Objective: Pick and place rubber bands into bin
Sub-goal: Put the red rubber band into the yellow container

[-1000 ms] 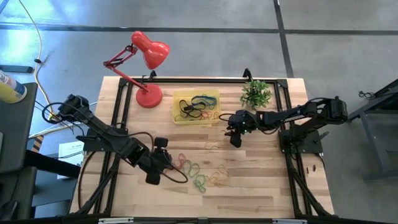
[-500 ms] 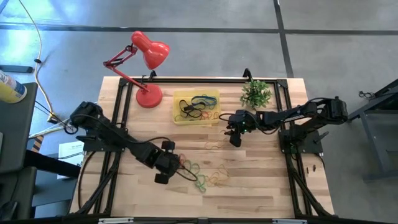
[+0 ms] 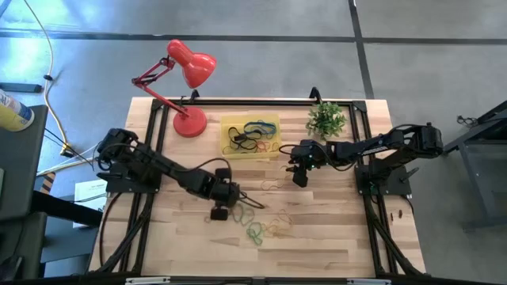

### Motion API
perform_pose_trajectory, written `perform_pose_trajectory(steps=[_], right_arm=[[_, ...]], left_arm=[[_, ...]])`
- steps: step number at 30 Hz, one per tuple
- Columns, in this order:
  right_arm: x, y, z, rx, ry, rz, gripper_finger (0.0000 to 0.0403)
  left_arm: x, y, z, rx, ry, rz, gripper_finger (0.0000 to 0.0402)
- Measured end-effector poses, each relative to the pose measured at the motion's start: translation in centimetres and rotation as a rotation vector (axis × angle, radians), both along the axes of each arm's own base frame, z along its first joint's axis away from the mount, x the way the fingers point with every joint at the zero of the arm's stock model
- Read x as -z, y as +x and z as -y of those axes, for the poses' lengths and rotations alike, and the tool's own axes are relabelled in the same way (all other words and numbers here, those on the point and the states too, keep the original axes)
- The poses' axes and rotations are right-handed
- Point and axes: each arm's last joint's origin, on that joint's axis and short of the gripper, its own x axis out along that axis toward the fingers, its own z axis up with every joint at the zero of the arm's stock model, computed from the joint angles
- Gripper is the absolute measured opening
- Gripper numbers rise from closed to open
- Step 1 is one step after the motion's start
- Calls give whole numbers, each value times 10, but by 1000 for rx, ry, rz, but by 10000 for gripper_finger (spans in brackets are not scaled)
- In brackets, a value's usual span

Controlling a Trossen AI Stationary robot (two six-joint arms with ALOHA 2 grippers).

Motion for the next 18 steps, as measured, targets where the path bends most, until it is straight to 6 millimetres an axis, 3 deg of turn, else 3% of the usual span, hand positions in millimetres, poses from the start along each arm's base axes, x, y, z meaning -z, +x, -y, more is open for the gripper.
perform_pose_trajectory(steps=[11, 18], right_arm=[[2, -2, 0, -4, -29, -27, 138], [3, -3, 0, -14, -36, -44, 138]], left_arm=[[16, 14, -7, 230, 11, 5, 89], [28, 18, -5, 264, -13, -23, 90]])
